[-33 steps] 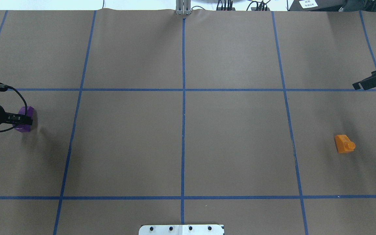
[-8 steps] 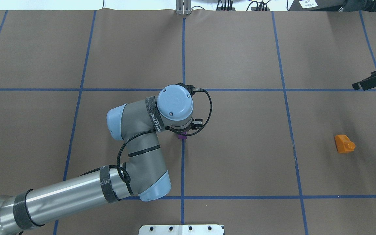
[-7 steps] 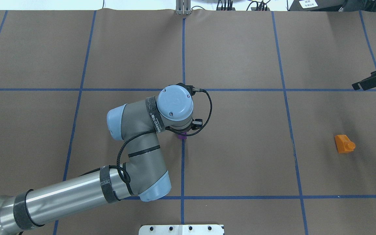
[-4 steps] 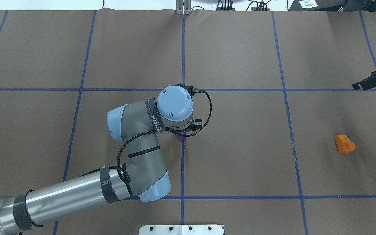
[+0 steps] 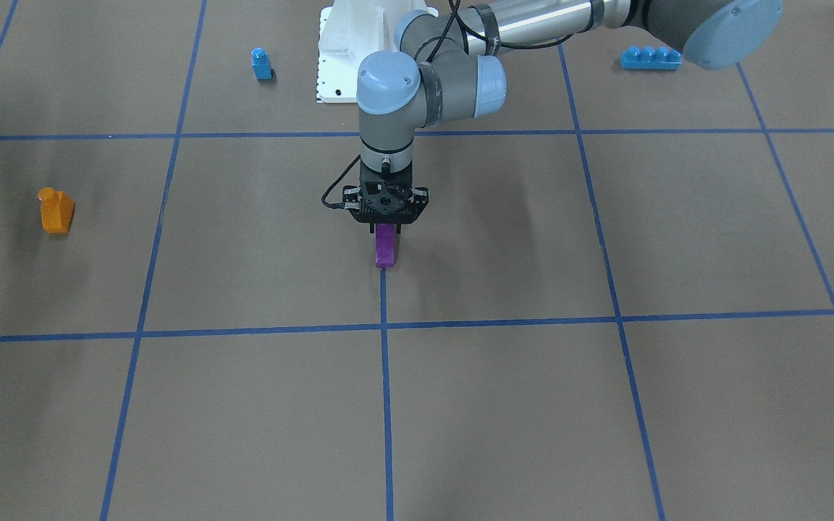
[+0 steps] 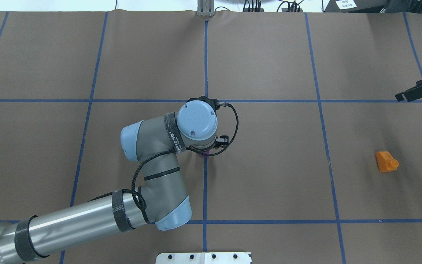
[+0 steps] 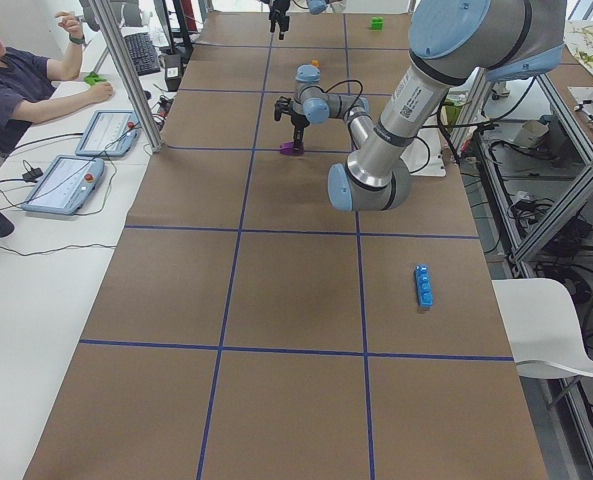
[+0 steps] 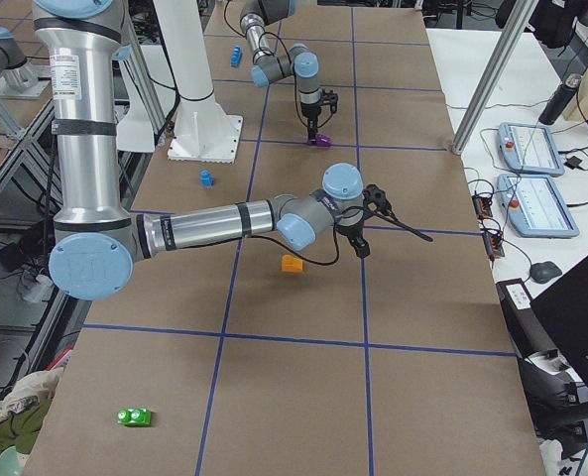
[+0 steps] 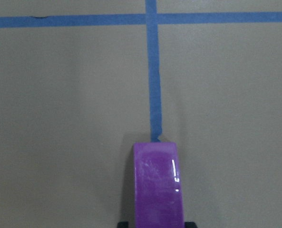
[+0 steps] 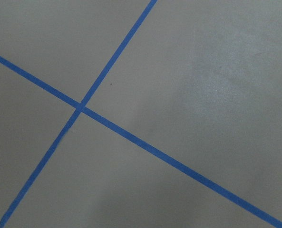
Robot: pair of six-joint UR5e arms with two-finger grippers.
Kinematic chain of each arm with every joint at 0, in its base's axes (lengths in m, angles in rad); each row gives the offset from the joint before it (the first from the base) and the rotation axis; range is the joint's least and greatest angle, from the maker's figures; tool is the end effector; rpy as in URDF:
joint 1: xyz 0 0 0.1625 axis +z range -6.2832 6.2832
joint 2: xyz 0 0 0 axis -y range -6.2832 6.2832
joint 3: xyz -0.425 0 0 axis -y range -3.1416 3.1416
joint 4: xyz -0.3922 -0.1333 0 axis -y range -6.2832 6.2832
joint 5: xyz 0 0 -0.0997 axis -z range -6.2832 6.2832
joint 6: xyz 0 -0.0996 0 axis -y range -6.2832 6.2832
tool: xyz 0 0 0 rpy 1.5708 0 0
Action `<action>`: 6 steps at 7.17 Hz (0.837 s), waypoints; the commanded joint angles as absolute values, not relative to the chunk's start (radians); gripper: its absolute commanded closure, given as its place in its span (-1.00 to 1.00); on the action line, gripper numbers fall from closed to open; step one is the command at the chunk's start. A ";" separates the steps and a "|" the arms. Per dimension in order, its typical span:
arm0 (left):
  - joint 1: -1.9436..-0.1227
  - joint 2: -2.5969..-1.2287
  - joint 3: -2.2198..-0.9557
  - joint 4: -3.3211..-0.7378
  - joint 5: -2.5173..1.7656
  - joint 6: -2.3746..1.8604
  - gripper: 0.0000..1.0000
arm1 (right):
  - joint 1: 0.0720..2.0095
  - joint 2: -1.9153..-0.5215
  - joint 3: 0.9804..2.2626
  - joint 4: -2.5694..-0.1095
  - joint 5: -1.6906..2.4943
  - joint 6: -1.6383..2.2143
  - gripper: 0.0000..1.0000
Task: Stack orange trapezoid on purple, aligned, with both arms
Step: 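Lower the purple block onto the table and open the left gripper, then withdraw the left arm while the right gripper grasps the orange trapezoid block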
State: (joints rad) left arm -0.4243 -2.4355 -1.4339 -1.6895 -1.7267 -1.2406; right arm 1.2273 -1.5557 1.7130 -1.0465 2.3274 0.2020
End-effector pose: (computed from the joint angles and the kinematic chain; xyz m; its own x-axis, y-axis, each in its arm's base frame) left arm 0.6404 -0.4186 0.1679 0.6687 0.0494 -0.7419 0.0887 0.9854 0.1455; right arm -0.1129 -0.5085 0.5194 0.5805 -0.4922 0.6486 0.1481 0.8472 0.5103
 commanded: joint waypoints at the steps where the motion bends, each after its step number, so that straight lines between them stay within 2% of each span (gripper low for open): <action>1: -0.467 -2.422 -1.538 -1.613 -1.745 -1.200 -1.00 | 1.226 -1.562 1.718 -1.045 2.335 0.286 -1.00; 2: -0.495 -2.380 -1.669 -1.488 -1.782 -1.089 -1.00 | 1.206 -1.569 1.727 -1.043 2.336 0.349 -1.00; 4: -0.604 -2.073 -2.014 -1.440 -1.857 -0.889 -1.00 | 1.169 -1.656 1.741 -0.921 2.315 0.546 -0.98; 6: -0.812 -1.884 -2.083 -1.445 -2.006 -0.603 -1.00 | 1.135 -1.756 1.743 -0.809 2.269 0.699 -0.94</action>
